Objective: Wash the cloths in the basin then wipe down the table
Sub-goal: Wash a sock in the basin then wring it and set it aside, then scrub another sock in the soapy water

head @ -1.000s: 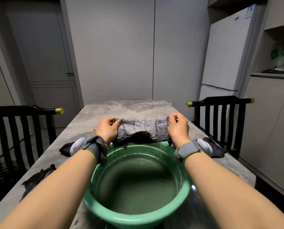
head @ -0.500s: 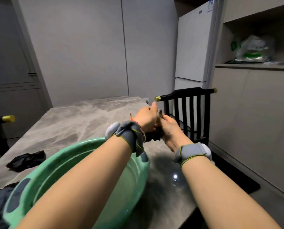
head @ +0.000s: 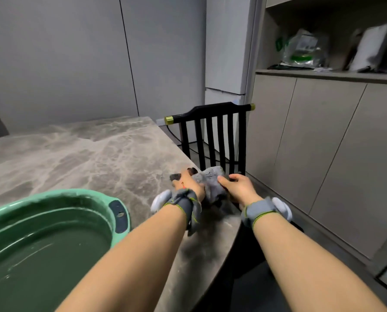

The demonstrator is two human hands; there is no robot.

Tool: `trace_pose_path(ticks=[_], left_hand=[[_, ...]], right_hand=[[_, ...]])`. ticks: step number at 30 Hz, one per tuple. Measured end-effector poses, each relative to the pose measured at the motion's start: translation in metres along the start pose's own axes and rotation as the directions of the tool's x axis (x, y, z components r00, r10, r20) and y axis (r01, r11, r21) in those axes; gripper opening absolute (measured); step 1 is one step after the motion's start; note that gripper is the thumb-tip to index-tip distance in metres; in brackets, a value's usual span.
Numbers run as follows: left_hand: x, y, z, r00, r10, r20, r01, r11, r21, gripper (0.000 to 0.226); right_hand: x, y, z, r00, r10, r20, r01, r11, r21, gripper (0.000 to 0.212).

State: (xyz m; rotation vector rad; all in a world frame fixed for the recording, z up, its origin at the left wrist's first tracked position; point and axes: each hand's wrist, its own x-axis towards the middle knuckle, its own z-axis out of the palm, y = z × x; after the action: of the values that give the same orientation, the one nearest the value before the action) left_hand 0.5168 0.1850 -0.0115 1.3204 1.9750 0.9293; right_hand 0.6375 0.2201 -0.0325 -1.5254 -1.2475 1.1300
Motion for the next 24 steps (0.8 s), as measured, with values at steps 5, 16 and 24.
trace_pose_path(ticks=[5,16,24], left_hand=[[-0.005,-0.046,0.037,0.982,0.107,0.153,-0.17,0.853,0.494,0.072],[-0.006,-0.041,0.032,0.988,0.039,0.147,-0.124,0.765,0.632,0.075],[-0.01,-0.039,-0.115,0.991,0.055,-0.122,0.042,0.735,0.677,0.061]], right_hand=[[-0.003,0.033,-0.012,0.965,-0.192,0.178,0.262,0.702,-0.662,0.047],[-0.018,0.024,0.0,0.976,-0.077,0.203,0.207,0.616,-0.76,0.048],[-0.077,-0.059,0.087,0.885,-0.383,0.265,0.457,0.61,-0.647,0.049]])
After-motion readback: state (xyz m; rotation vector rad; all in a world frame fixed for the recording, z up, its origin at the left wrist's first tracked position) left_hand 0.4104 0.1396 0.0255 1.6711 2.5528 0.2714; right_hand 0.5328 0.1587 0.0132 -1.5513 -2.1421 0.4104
